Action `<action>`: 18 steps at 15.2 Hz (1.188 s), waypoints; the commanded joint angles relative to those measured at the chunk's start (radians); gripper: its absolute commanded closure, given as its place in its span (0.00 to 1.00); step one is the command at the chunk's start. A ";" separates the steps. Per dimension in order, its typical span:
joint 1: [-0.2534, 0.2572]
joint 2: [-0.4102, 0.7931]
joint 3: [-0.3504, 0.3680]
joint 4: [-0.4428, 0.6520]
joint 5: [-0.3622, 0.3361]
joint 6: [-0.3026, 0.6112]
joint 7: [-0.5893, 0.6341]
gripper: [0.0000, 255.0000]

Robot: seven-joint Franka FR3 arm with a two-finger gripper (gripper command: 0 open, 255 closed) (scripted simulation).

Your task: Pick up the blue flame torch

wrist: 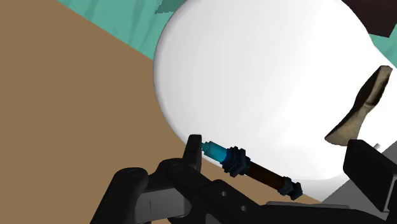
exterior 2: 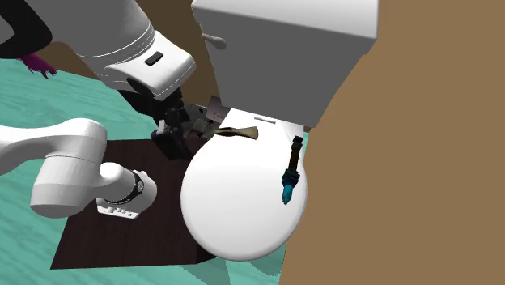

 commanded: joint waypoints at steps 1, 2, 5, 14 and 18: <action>0.000 0.000 0.000 0.000 0.000 0.000 0.000 0.00; 0.006 0.031 -0.014 -0.001 -0.005 0.025 -0.030 0.00; 0.025 0.131 -0.053 0.003 -0.016 0.098 -0.119 0.00; 0.084 0.470 -0.142 0.087 -0.013 0.276 -0.384 0.00; 0.105 0.630 -0.161 0.154 0.006 0.331 -0.502 0.00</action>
